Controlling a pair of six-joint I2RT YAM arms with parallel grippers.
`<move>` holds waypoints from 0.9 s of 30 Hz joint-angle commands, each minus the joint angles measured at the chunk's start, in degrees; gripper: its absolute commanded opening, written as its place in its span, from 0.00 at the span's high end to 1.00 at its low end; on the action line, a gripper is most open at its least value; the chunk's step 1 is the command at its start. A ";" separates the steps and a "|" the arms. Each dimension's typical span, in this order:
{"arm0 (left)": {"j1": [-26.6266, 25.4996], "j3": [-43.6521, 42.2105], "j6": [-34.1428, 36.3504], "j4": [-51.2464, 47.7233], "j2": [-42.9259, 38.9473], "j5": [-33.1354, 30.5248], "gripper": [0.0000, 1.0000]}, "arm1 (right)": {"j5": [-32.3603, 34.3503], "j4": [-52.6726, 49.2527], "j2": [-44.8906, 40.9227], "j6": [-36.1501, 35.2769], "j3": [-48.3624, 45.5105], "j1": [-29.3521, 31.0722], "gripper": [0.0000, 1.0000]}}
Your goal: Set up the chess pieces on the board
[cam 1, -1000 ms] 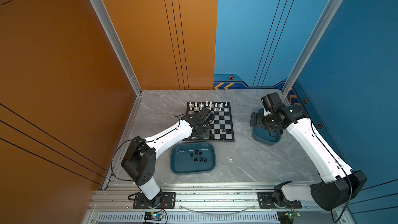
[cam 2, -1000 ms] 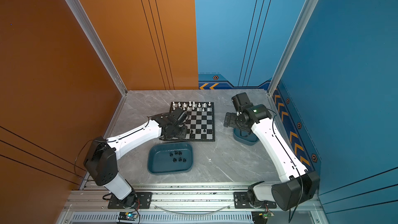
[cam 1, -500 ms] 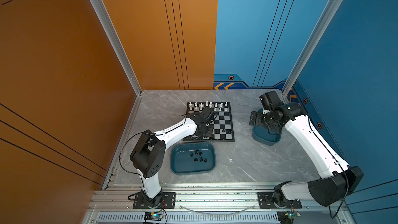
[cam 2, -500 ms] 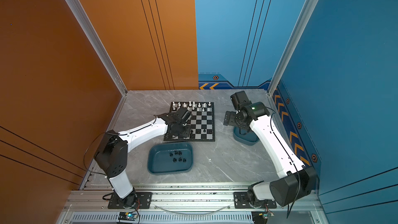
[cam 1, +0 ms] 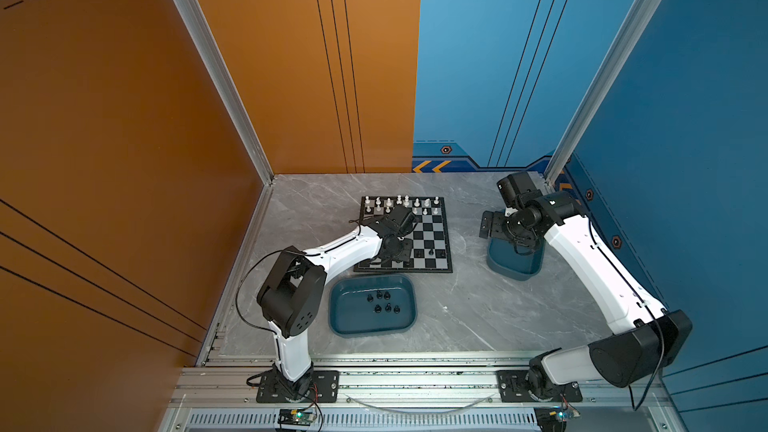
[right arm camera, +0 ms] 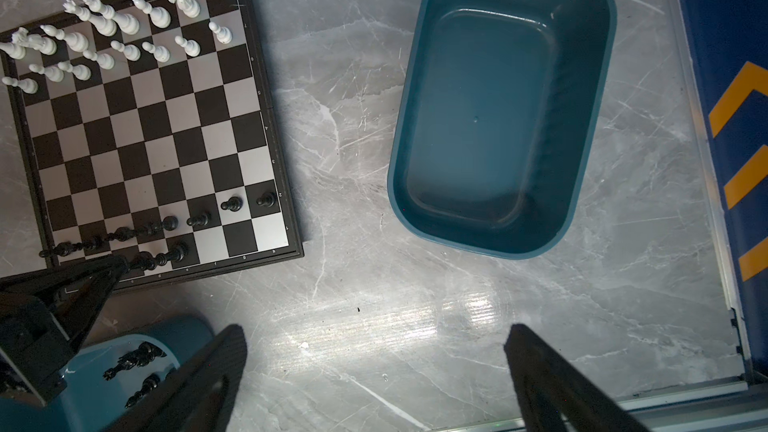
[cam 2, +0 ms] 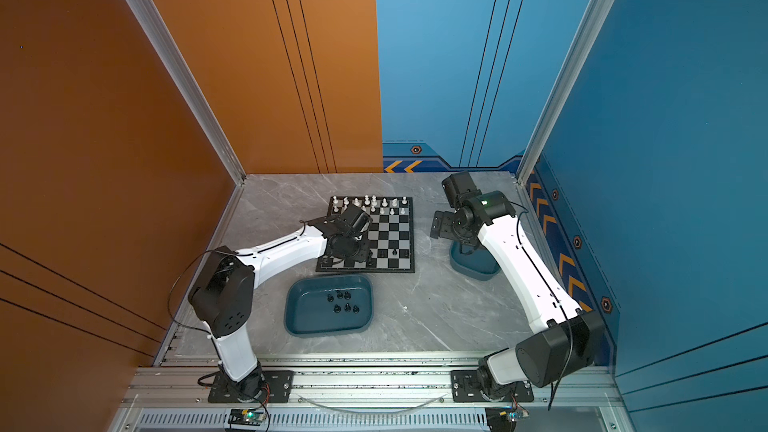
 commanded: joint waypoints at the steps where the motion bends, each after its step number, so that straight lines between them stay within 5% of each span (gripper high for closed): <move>1: 0.77 0.19 1.00 0.98 1.55 0.86 0.96 | 2.10 -2.21 0.82 0.54 1.75 0.11 0.00; 27: 0.95 -0.10 0.61 -0.29 2.35 1.75 0.97 | 1.37 -1.69 3.14 -0.90 2.34 -0.70 0.00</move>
